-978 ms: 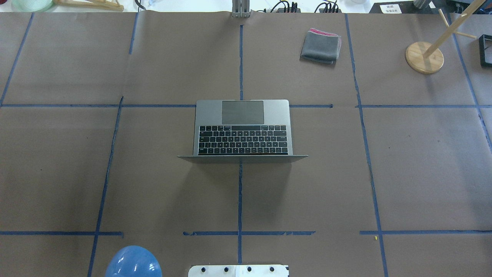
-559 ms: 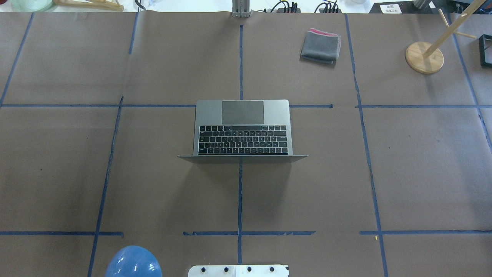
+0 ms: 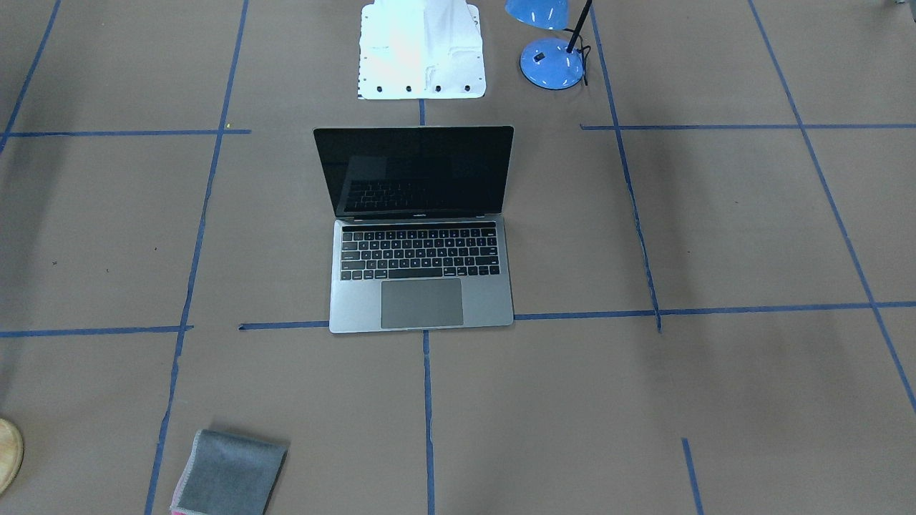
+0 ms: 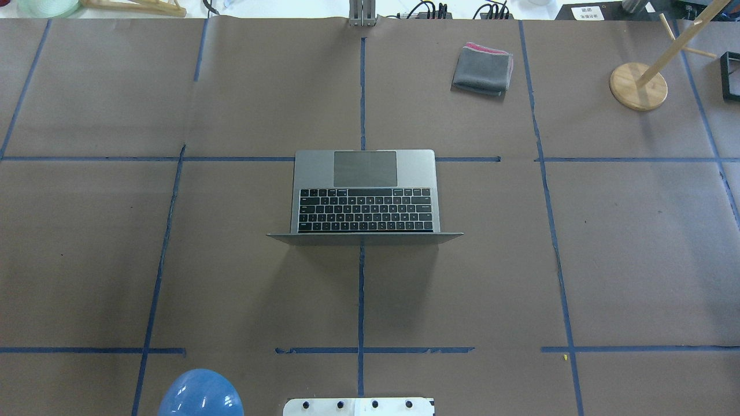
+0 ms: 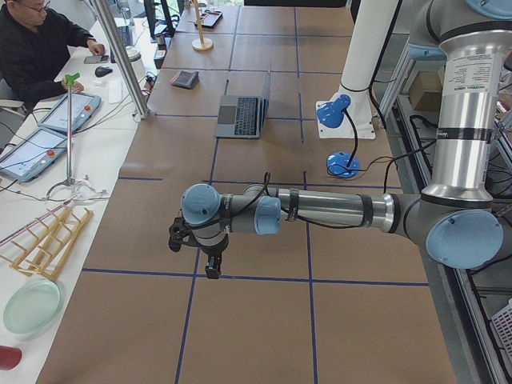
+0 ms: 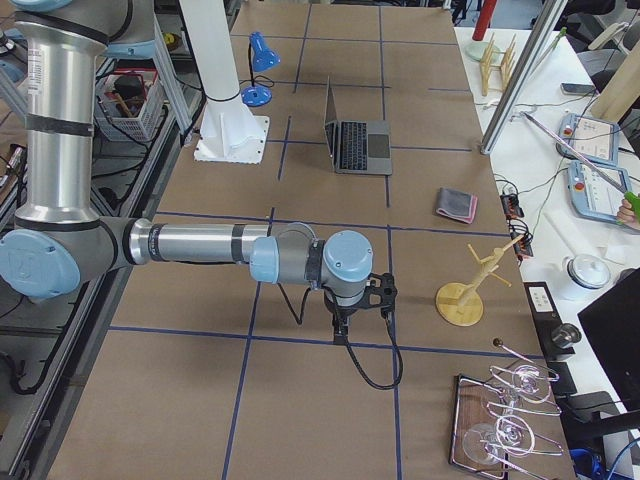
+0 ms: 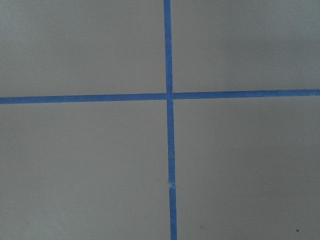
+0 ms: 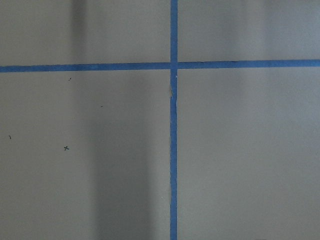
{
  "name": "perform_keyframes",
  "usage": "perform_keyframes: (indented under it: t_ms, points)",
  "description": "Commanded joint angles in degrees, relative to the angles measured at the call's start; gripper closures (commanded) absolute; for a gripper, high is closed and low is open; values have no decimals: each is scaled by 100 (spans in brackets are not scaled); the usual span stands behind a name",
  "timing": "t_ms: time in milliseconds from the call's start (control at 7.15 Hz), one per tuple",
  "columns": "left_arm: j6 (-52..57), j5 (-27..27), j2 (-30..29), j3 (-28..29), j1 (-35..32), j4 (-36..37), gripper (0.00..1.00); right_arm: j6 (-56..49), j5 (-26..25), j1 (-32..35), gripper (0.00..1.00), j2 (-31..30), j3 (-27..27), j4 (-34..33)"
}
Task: Close laptop
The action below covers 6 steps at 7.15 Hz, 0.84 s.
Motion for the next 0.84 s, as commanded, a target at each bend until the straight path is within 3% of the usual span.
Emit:
perform_keyframes:
  t_ms: [0,419,559,699]
  points:
    - [5,-9,58,-24,0,-95,0,18,10,0,0,2,11,0]
    - [-100,-61,6,-199,0,-254,0,1,45,-61,0,176,203,-8]
    - [-179,-149,-3,-504,0,-167,0,53,89,-62,0,412,317,-61]
    - [-719,-358,-12,-899,18,-174,0,53,481,-53,0,345,379,17]
